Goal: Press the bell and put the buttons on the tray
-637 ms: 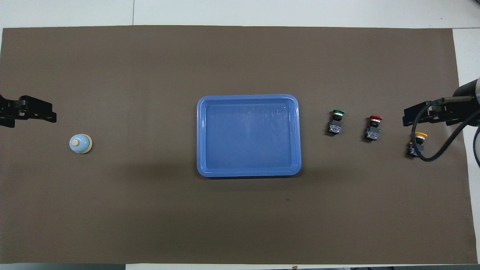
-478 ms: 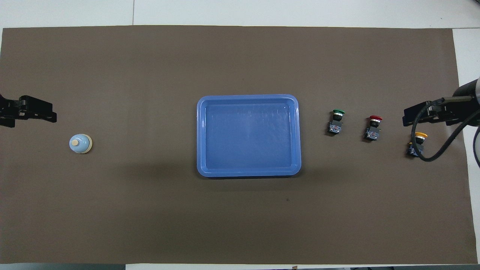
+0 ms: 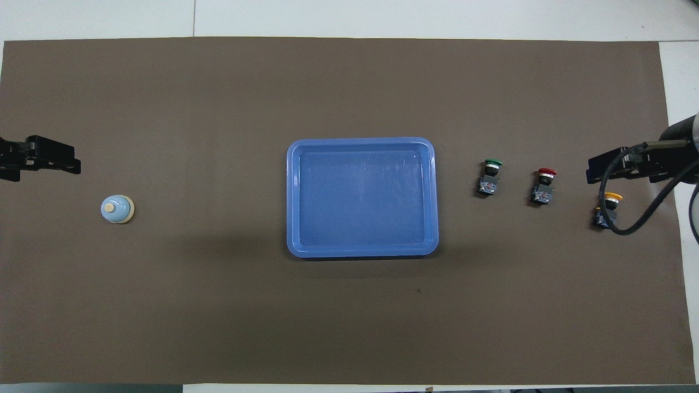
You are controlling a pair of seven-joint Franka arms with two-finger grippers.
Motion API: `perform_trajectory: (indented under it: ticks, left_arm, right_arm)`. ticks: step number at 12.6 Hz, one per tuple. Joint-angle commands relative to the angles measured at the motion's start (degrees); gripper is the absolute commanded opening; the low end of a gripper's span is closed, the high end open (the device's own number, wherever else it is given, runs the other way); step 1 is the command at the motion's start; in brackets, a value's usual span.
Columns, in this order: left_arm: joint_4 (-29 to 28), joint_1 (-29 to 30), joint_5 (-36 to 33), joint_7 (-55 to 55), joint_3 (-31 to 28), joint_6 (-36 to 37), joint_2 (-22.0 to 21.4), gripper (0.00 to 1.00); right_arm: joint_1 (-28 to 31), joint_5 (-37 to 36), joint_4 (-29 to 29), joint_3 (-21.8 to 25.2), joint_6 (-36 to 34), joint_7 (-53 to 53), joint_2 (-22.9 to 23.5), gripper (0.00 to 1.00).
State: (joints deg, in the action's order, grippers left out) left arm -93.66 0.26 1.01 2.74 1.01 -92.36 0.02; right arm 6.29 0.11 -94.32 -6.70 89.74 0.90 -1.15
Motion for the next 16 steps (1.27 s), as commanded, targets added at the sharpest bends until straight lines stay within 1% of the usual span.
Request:
perform_trajectory:
  ticks: [1, 2, 3, 4, 6, 7, 10, 13, 16]
  left_arm:
    - [-0.29, -0.26, -0.66, -0.54, -0.39, -1.24, -0.19, 1.00]
    - [-0.73, -0.17, -0.74, -0.63, -0.48, -1.07, -0.28, 0.49]
    - [-1.34, -0.08, -0.83, -0.72, -0.65, -0.81, -0.45, 0.04]
    - [-2.39, 0.79, -0.92, -0.81, -0.66, -0.98, -0.80, 0.00]
    - [-3.45, 2.28, -2.06, -3.43, -0.66, -1.86, -0.72, 0.00]
    - [-5.46, 3.16, -2.06, -4.75, -0.66, -3.17, -0.72, 0.00]
    - [-13.10, 5.37, -2.06, -4.94, -0.66, -11.76, 0.24, 0.00]
    - [-17.86, 6.86, -2.06, -5.12, -0.66, -19.50, 3.40, 0.00]
    - [-22.86, 7.57, -2.06, -6.26, -0.66, -26.62, 4.11, 0.00]
  right_arm:
    - [-0.05, -0.46, -0.33, 0.11, -0.88, 0.42, -0.78, 1.00]
    - [0.04, -0.46, -0.33, 0.11, -0.88, 0.42, -0.78, 1.00]
    - [-0.04, -0.46, -0.33, 0.11, -0.88, 0.42, -0.78, 1.00]
    - [-0.05, -0.46, -0.33, 0.11, -0.88, 0.42, -0.78, 1.00]
    - [0.04, -0.46, -0.33, 0.11, -0.88, 0.42, -0.78, 1.00]
    - [0.04, -0.46, -0.33, 0.11, -0.88, 0.42, -0.78, 1.00]
    - [0.04, -0.46, -0.33, 0.11, -0.88, 0.42, -0.78, 1.00]
    - [0.04, -0.46, -0.33, 0.11, -0.88, 0.42, -0.78, 1.00]
    - [-0.04, -0.46, -0.33, 0.11, -0.88, 0.42, -0.78, 1.00]
